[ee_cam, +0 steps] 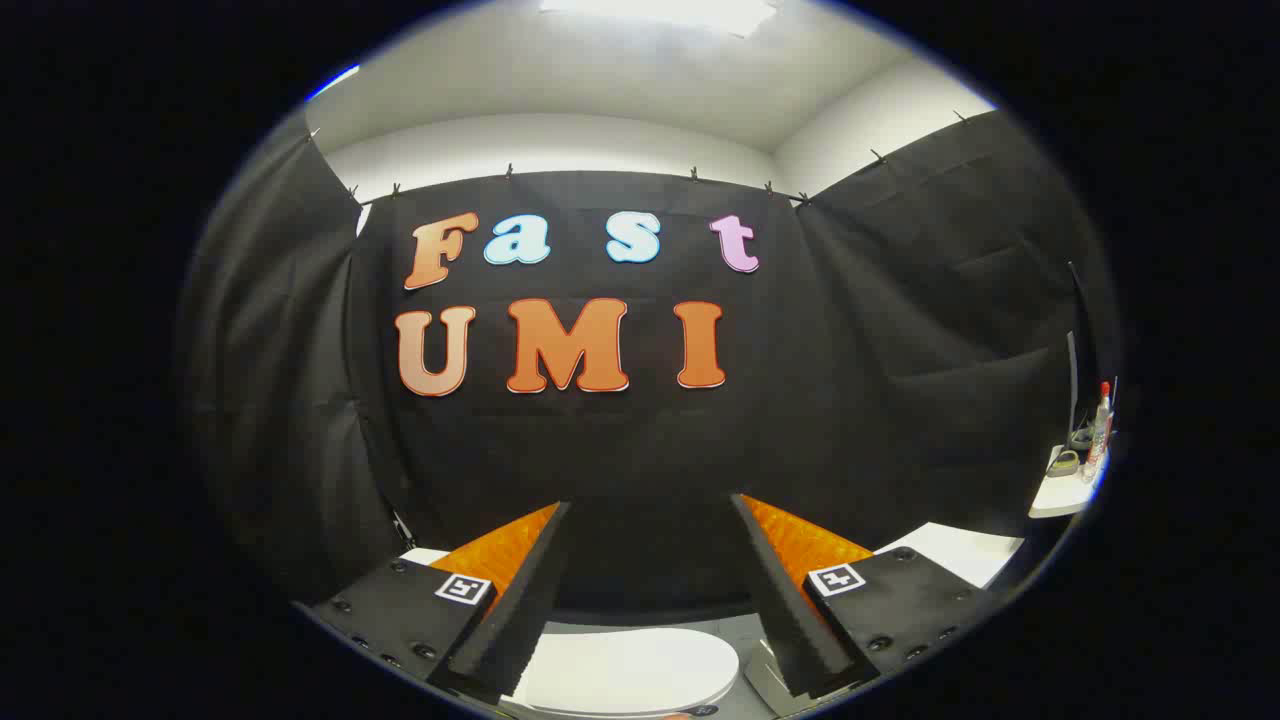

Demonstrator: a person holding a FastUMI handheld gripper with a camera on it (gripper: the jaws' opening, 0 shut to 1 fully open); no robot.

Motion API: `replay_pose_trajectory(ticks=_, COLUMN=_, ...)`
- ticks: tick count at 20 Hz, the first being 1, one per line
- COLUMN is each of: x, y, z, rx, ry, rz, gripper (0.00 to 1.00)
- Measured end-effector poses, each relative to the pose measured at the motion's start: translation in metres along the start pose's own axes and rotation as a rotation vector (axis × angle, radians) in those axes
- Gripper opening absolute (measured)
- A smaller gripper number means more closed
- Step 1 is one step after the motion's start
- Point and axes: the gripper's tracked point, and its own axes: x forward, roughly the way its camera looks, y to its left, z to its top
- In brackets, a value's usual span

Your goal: Open the toilet lid.

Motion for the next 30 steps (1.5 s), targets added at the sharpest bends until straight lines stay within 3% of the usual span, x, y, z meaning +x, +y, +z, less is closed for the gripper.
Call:
replay_pose_trajectory(ticks=11, x=-0.001, y=-0.059, z=0.005, rx=-0.055, ry=-0.036, rz=-0.057, gripper=0.99)
replay_pose_trajectory(ticks=19, x=0.004, y=-0.054, z=-0.01, rx=-0.045, ry=-0.028, rz=-0.044, gripper=0.99)
replay_pose_trajectory(ticks=25, x=0.012, y=-0.053, z=-0.04, rx=-0.025, ry=0.003, rz=-0.045, gripper=0.99)
replay_pose_trajectory(ticks=30, x=0.02, y=-0.063, z=-0.096, rx=-0.002, ry=0.05, rz=-0.073, gripper=0.99)
